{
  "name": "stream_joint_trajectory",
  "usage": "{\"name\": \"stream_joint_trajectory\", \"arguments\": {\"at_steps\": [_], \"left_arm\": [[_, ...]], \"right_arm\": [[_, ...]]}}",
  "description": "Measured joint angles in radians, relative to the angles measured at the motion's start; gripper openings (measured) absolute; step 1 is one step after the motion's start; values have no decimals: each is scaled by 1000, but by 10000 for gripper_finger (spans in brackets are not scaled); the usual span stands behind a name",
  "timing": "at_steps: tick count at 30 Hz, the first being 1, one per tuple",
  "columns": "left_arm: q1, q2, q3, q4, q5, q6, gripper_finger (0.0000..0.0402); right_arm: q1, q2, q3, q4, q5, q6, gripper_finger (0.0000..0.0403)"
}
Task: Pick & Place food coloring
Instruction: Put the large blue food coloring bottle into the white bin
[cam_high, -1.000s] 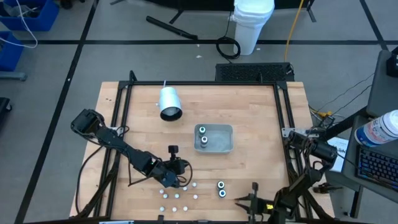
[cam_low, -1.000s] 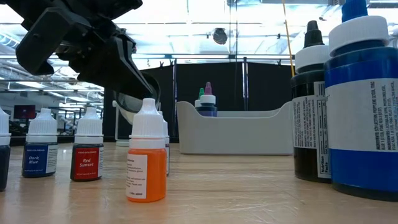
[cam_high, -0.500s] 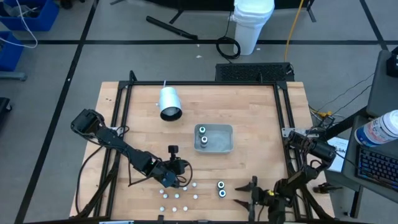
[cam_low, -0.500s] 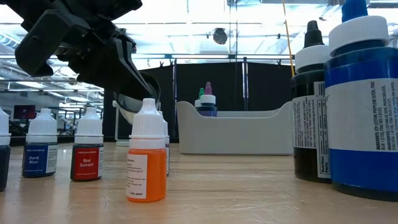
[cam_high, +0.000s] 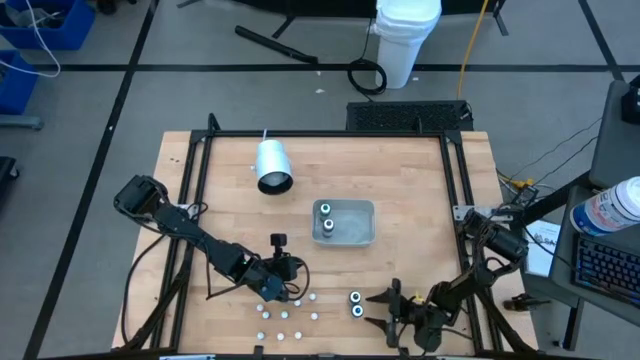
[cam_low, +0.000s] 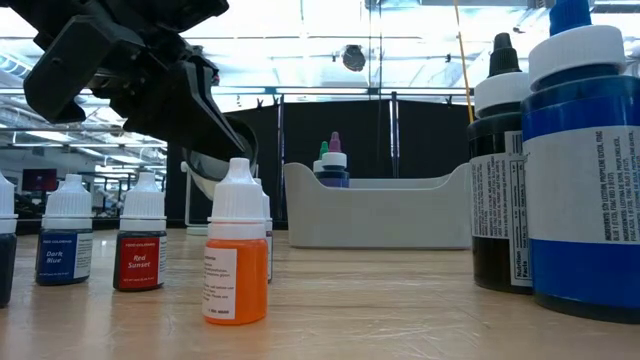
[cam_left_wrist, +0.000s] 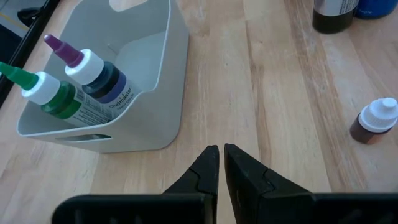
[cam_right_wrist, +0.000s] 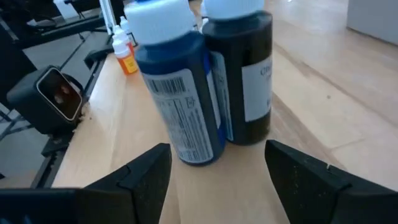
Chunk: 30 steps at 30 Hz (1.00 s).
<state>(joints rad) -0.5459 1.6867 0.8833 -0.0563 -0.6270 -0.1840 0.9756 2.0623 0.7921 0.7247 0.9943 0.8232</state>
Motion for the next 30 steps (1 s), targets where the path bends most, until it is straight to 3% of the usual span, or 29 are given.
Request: {"name": "stream_joint_trajectory", "arguments": {"at_steps": [8, 30], "left_arm": [[0, 0, 0, 0, 0, 3, 35], [1, 0, 0, 6, -1, 6, 35]], "right_arm": [[-9, 49, 12, 118, -1, -49, 247], [-51, 78, 53, 85, -5, -80, 247]]}}
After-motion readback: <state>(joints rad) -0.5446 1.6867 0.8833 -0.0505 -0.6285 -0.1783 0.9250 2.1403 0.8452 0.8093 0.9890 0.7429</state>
